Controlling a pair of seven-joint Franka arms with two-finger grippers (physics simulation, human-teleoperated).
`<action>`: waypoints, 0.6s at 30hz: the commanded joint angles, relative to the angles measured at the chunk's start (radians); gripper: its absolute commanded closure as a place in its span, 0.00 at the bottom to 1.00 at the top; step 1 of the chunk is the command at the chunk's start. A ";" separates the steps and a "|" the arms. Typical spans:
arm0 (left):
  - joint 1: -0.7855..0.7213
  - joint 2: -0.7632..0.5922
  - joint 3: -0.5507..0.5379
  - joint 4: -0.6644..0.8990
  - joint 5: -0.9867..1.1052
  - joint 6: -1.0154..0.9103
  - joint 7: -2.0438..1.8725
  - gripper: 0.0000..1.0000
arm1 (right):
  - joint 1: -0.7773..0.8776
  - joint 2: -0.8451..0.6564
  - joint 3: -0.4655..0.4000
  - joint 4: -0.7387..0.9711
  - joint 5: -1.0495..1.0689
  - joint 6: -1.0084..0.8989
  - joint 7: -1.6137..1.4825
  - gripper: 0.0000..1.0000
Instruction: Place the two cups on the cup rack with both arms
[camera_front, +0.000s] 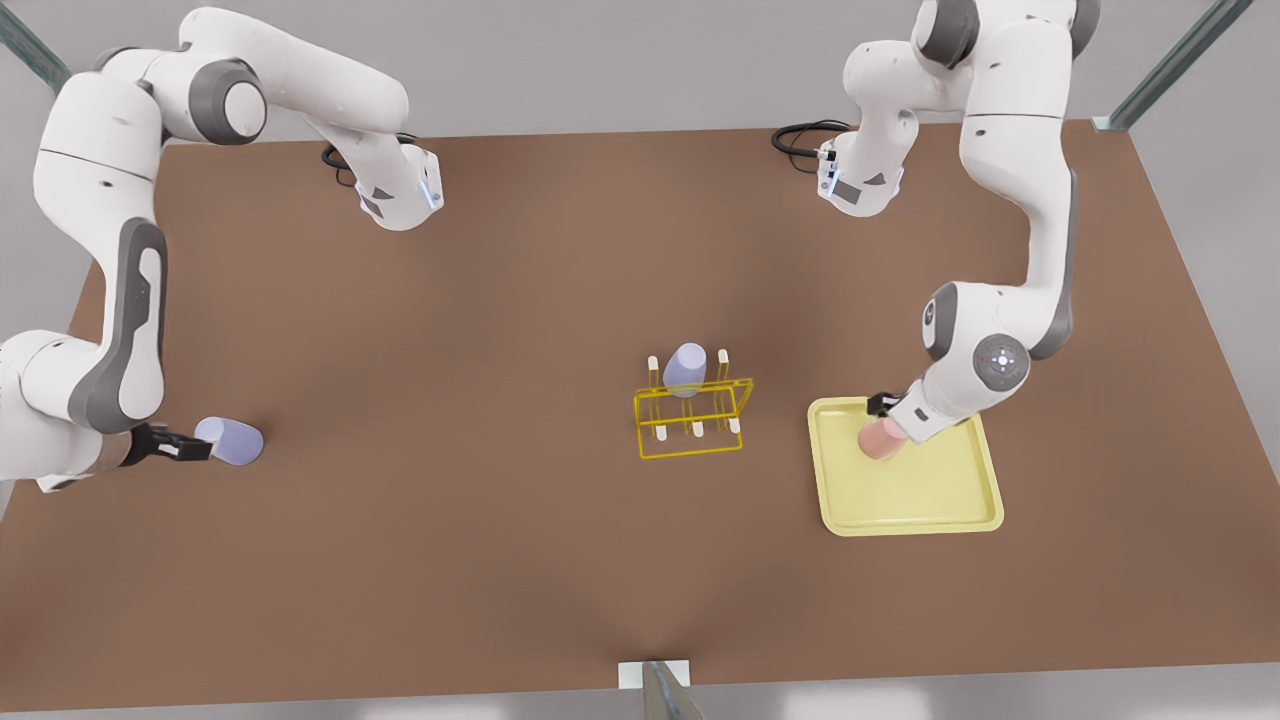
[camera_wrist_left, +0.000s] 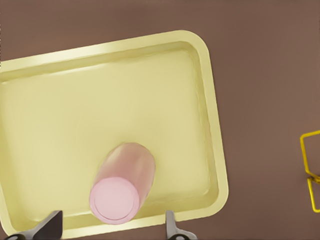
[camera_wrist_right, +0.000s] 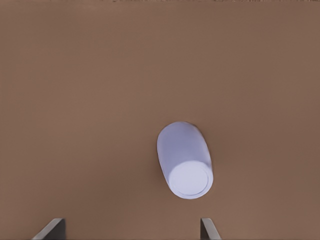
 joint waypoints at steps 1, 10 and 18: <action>0.001 0.014 0.000 0.000 0.001 0.166 -0.011 0.00 | -0.009 0.002 0.000 -0.038 0.017 0.202 -0.135 0.00; 0.003 0.080 0.000 -0.027 0.003 0.157 -0.011 0.00 | -0.045 -0.133 -0.001 -0.371 -0.031 0.549 -0.279 0.00; 0.007 0.115 0.000 -0.044 0.004 0.163 -0.011 0.00 | -0.070 -0.153 -0.023 -0.488 -0.060 0.558 -0.265 0.00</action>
